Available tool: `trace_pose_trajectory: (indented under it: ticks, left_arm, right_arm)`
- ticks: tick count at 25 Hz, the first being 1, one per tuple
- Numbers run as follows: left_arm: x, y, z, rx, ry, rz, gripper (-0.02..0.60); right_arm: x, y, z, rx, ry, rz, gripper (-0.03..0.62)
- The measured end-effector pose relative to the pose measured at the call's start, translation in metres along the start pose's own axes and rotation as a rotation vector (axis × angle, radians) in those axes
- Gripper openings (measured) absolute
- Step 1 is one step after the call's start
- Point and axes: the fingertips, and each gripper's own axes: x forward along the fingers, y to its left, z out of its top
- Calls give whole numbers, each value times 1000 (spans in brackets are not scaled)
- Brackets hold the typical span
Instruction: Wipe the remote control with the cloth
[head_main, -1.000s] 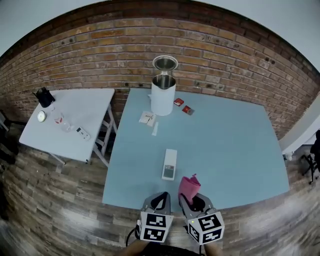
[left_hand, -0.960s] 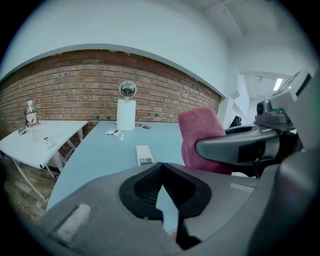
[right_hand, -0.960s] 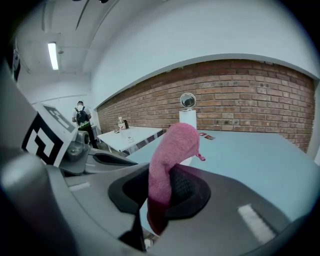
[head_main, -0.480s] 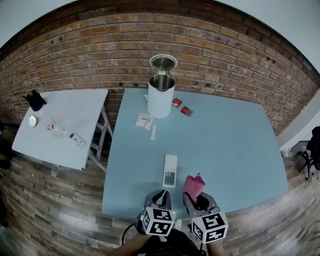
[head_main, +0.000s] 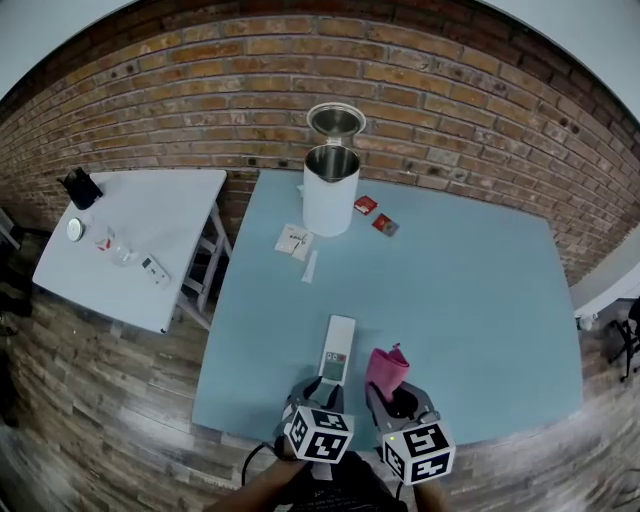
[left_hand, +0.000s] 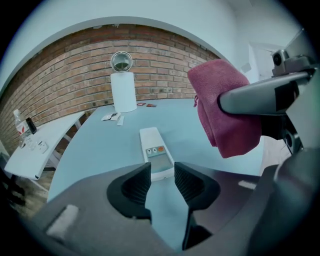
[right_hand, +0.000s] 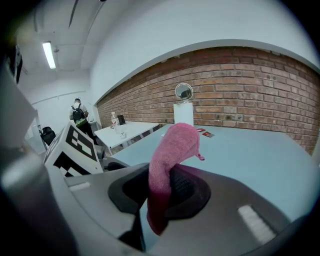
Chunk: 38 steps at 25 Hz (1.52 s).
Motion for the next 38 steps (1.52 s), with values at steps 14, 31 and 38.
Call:
trace_pose_trajectory:
  ticks: [14,31,38]
  left_arm:
    - [25,-4,-7,-21,89,117,201]
    - [13,1,2,440,3,-34,5]
    - [19,-16,-25,486,72,-122,5]
  right_arm:
    - [88,-24,16,-564,206,254,75]
    - [184,-17,-15,-961,409,178,75]
    - [178,-11,-24,-950,431,186,75]
